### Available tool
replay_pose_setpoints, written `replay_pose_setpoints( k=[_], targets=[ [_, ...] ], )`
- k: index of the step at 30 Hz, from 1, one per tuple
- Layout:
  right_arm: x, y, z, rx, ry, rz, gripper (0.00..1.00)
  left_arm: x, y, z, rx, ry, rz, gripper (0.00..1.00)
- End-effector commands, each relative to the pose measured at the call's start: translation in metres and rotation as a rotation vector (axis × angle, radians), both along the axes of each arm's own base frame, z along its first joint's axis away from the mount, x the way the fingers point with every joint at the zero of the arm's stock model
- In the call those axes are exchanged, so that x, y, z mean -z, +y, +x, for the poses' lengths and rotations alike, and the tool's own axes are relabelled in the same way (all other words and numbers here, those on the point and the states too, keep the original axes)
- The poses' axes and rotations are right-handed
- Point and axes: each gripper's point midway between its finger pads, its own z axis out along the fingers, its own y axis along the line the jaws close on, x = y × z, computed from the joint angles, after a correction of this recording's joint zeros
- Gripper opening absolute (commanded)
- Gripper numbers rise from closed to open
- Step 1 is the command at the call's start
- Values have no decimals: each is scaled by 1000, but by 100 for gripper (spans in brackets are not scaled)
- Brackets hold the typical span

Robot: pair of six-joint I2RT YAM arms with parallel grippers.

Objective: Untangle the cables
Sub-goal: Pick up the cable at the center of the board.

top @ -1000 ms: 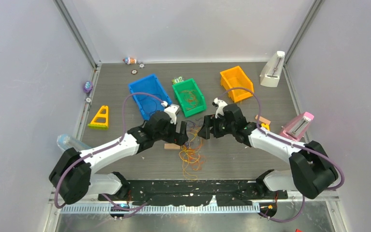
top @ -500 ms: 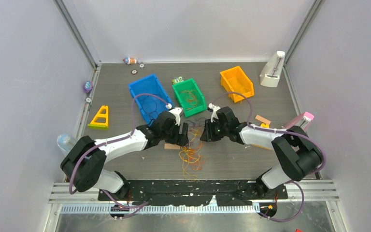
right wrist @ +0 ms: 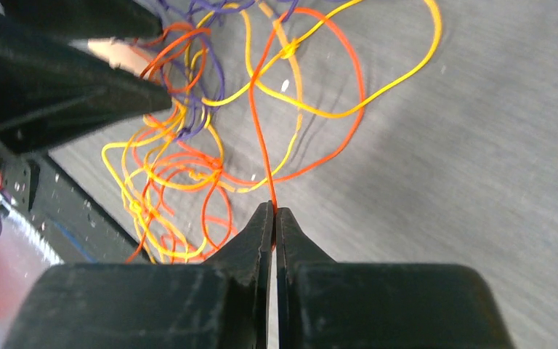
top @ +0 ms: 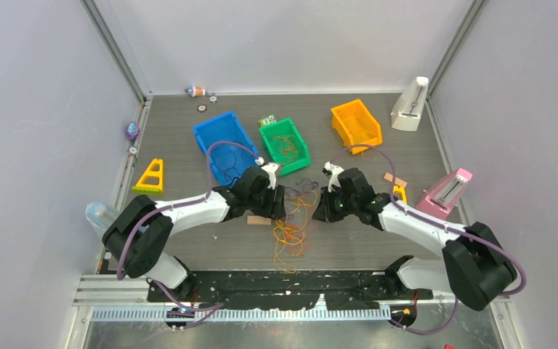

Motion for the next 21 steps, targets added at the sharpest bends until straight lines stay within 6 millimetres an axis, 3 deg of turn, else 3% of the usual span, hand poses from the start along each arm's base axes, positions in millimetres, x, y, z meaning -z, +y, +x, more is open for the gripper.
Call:
replay_pose_setpoints(
  k=[1,5,7,8,10,11,16,21],
  targets=[
    [-1,-6,-36,-81,66,19,7,-23,-20,10,36,-56,-84,55],
    [-14,-9,-43,-114,44,14,14,-26,-22,7,61,-58,-99,44],
    [-24,-14,-34,-84,-6,-18,37,-31,-29,5,86,-61,-134,26],
    [-30,-18,-24,-52,-43,-39,59,-32,-32,4,97,-63,-153,17],
    [-39,-23,-8,11,-102,-67,79,-34,-34,1,102,-66,-174,3],
    [-42,-25,-3,29,-119,-77,83,-34,-34,0,104,-71,-182,0],
    [-59,-41,47,177,-175,-141,85,-39,-37,-17,126,-60,-214,0],
    [-61,-39,84,254,-145,-99,84,-43,-44,-48,174,-60,-223,0]
  ],
)
